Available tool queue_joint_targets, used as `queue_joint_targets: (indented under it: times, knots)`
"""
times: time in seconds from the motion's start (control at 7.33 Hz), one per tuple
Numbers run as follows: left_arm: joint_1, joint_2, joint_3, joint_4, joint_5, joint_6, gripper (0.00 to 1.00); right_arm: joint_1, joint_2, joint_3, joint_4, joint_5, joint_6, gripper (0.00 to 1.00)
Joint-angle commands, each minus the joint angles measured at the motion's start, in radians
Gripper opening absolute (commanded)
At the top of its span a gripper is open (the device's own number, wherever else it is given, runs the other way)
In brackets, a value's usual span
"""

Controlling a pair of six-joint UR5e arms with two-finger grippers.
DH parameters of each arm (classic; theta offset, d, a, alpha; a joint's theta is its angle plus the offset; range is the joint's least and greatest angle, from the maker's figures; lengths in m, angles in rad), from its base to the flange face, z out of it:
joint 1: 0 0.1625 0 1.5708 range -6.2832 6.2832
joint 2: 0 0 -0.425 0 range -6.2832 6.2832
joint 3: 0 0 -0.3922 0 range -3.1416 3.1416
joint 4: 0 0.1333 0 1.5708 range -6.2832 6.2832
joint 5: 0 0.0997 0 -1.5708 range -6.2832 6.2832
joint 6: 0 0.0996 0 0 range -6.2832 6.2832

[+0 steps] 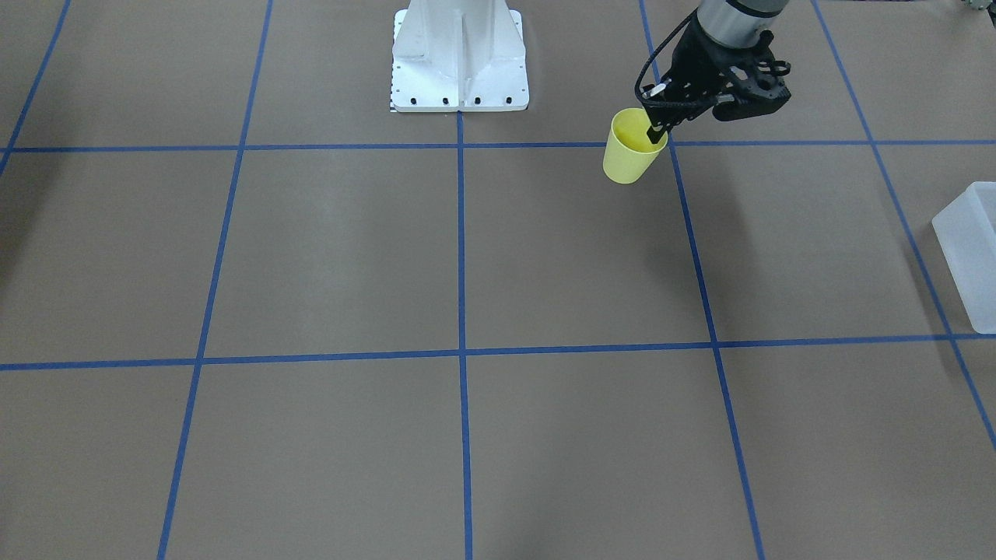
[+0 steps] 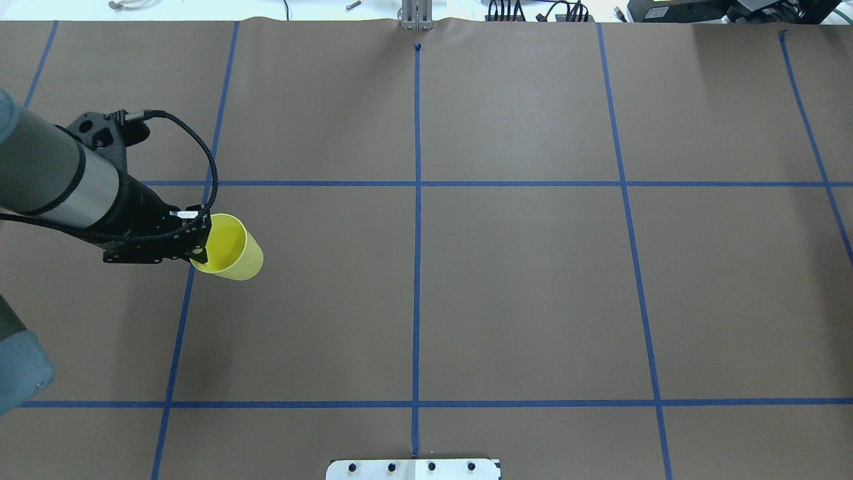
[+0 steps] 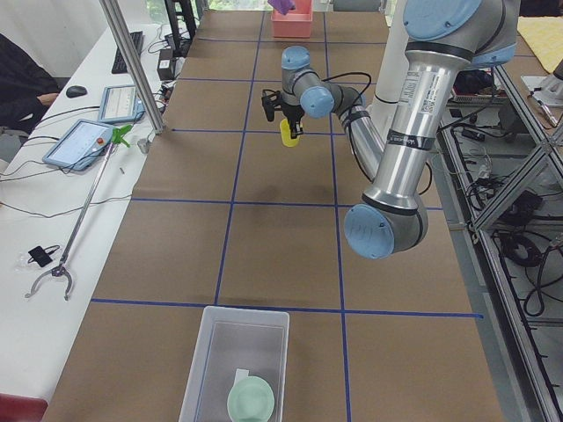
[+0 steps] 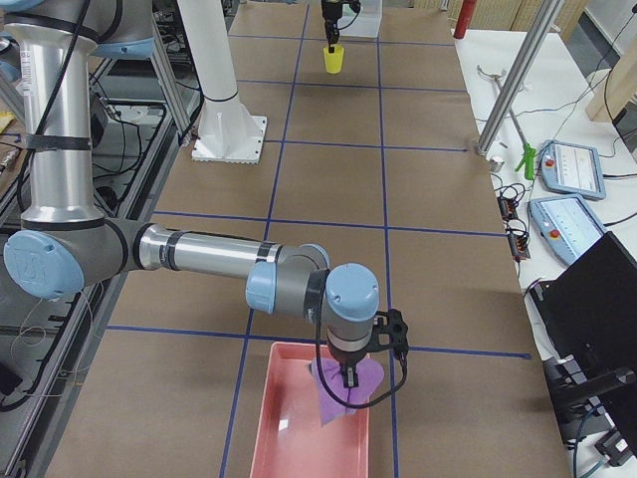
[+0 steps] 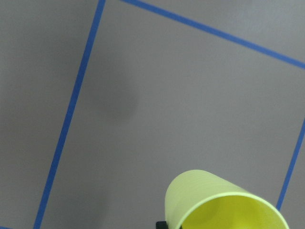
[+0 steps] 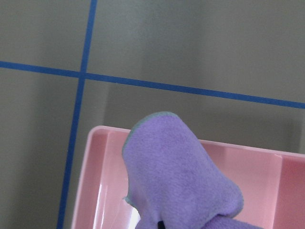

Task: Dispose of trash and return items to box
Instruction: 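Lift the yellow cup and carry it into the clear bin with the left gripper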

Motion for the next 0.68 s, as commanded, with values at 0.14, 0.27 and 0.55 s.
queue_joint_targets:
  times: [0.14,0.27,0.55]
  knots:
    - [-0.206,0.0,0.008,0.144,-0.057,0.285,0.0,0.027,0.022,-0.124,0.008,-0.023,-0.061,0.02]
    - [-0.306,0.004,0.014,0.221,-0.086,0.439,0.0,0.027,0.003,-0.123,0.008,-0.032,-0.058,0.99]
    - [-0.507,0.009,0.086,0.31,-0.149,0.732,0.0,0.027,0.005,-0.103,0.01,-0.023,-0.061,1.0]
